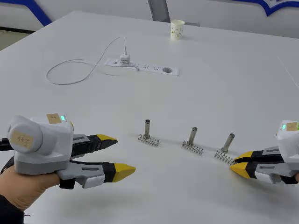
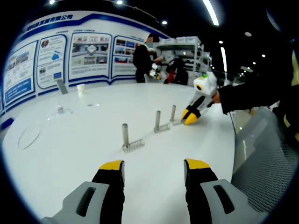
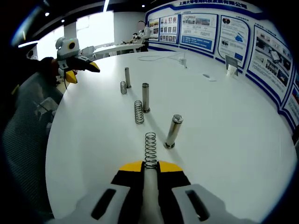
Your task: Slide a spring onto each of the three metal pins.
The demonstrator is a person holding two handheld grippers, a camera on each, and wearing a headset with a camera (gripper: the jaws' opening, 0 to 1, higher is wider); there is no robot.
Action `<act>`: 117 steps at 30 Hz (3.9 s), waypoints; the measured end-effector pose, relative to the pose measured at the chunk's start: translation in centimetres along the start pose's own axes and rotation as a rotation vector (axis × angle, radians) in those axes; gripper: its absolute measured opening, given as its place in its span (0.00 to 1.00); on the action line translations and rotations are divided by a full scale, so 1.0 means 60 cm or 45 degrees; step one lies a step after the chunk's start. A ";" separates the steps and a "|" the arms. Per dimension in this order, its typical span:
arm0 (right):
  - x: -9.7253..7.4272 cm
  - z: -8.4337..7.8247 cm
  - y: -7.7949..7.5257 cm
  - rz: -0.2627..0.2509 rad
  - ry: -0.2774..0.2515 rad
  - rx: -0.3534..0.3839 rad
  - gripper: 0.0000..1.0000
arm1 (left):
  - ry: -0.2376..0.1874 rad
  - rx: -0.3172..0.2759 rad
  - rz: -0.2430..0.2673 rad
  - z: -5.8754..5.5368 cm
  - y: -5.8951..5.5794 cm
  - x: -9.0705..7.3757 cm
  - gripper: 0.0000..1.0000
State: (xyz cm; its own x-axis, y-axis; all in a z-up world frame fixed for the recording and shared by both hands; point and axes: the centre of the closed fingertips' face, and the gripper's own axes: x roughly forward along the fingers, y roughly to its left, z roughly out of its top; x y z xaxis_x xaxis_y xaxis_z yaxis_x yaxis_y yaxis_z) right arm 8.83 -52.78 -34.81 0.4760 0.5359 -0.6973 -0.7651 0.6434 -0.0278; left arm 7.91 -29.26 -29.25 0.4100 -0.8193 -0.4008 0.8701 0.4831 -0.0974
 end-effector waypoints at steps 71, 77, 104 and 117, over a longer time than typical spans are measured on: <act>-0.050 0.085 0.014 -0.063 -0.034 -0.053 0.12 | -0.022 0.007 -0.009 0.006 -0.004 0.000 0.52; -0.056 0.095 0.013 -0.068 -0.041 -0.062 0.12 | -0.025 0.007 -0.009 0.006 -0.004 0.000 0.52; -0.078 0.132 0.004 -0.087 -0.066 -0.114 0.12 | -0.032 0.006 -0.005 0.008 -0.003 -0.002 0.52; -0.086 0.150 -0.007 -0.107 -0.081 -0.132 0.12 | -0.032 0.007 -0.003 0.009 -0.004 -0.003 0.52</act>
State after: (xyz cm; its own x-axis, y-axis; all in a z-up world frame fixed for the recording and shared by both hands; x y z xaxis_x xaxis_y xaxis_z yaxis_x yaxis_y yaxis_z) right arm 10.60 -50.92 -24.77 0.5642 0.5183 -0.6426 -0.7604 0.6294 -0.1600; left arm 7.76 -29.39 -28.65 0.4147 -0.8278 -0.3777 0.8725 0.4796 -0.0932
